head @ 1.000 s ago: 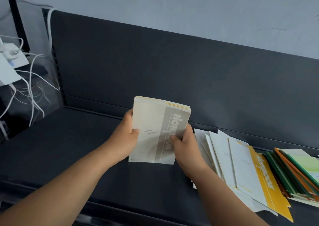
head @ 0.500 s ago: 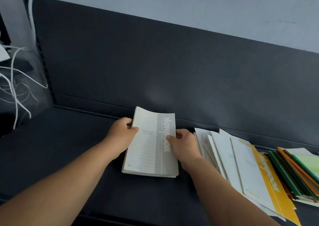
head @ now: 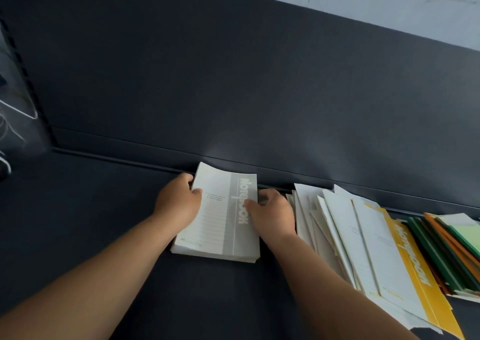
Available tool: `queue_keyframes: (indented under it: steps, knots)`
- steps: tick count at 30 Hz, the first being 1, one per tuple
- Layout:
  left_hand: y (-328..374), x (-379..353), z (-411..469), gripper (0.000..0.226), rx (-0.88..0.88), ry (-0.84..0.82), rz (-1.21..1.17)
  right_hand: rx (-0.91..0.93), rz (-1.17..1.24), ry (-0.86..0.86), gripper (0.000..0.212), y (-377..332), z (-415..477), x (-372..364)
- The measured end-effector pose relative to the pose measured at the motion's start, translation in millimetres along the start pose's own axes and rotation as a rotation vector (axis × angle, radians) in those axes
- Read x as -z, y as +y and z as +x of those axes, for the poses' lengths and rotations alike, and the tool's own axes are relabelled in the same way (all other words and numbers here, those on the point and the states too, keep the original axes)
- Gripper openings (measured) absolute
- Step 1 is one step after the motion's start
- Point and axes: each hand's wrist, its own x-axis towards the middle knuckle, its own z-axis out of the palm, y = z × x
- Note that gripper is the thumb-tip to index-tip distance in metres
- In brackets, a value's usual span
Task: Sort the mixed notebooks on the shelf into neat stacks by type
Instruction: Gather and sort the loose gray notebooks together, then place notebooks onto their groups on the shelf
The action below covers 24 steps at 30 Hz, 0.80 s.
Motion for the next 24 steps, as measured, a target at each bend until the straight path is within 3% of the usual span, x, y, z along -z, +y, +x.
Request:
queue_keyframes:
  steps: [8,14,20,24]
  knots:
    - [-2,4,1,0.041,-0.036,-0.03,0.017,0.031,-0.057,-0.059,0.029,-4,-5,2]
    - [2,9,-14,0.056,-0.059,-0.012,0.017,0.066,-0.077,-0.063,0.034,-5,-16,12]
    - [30,15,-42,0.056,-0.218,0.118,0.071,0.185,-0.083,-0.022,0.057,-8,-34,36]
    - [67,6,-69,0.056,-0.352,0.13,0.028,0.268,-0.043,0.035,0.056,-12,-49,69]
